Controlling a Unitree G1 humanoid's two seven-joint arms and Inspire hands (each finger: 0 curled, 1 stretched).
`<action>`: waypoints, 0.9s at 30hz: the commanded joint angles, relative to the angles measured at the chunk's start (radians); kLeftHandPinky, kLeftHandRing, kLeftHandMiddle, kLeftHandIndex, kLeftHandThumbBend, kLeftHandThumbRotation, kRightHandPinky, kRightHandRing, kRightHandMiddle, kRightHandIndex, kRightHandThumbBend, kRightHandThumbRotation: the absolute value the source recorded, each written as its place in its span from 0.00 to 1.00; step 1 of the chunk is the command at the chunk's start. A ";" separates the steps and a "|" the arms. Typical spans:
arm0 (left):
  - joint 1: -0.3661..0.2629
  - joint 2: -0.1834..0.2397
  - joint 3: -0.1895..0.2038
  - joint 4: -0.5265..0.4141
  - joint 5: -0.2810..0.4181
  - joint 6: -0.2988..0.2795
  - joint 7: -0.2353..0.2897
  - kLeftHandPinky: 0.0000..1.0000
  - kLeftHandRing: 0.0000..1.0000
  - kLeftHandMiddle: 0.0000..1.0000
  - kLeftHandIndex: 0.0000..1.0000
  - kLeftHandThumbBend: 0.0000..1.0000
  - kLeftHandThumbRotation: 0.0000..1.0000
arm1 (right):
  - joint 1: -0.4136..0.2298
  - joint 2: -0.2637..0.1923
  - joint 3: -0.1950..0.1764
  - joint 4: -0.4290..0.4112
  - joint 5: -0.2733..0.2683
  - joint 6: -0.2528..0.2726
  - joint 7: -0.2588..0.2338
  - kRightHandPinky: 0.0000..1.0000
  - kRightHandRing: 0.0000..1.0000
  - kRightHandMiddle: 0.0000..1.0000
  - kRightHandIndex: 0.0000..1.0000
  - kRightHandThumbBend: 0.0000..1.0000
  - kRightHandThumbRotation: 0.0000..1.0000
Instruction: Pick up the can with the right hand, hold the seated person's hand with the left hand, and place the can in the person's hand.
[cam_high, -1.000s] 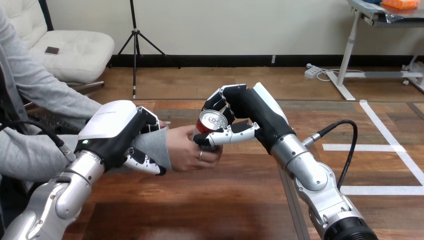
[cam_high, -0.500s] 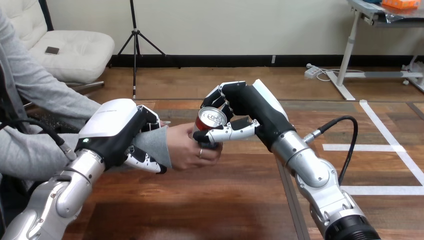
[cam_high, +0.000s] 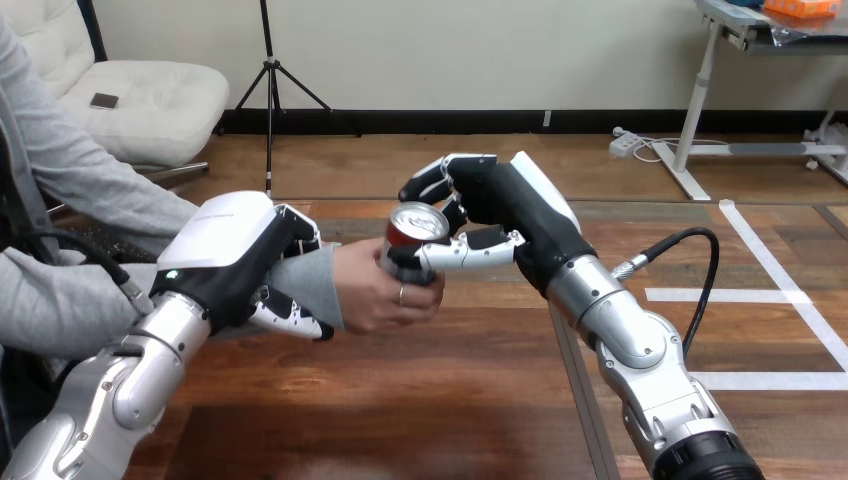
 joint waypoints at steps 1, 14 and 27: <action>-0.114 0.006 0.022 -0.150 0.003 -0.018 0.025 0.33 0.43 0.50 0.50 0.74 0.14 | -0.031 0.005 -0.010 -0.080 0.028 -0.003 0.015 0.53 0.59 0.61 0.63 0.83 0.42; -0.046 0.017 0.049 -0.220 -0.020 -0.018 0.033 0.48 0.60 0.64 0.64 0.75 0.29 | -0.035 -0.019 -0.025 -0.061 0.038 -0.052 0.013 0.60 0.67 0.68 0.71 0.81 0.70; 0.028 0.018 0.094 -0.287 -0.080 -0.021 0.029 0.52 0.63 0.65 0.64 0.75 0.29 | -0.027 -0.027 -0.067 -0.062 0.101 -0.048 0.020 0.60 0.69 0.70 0.71 0.82 0.81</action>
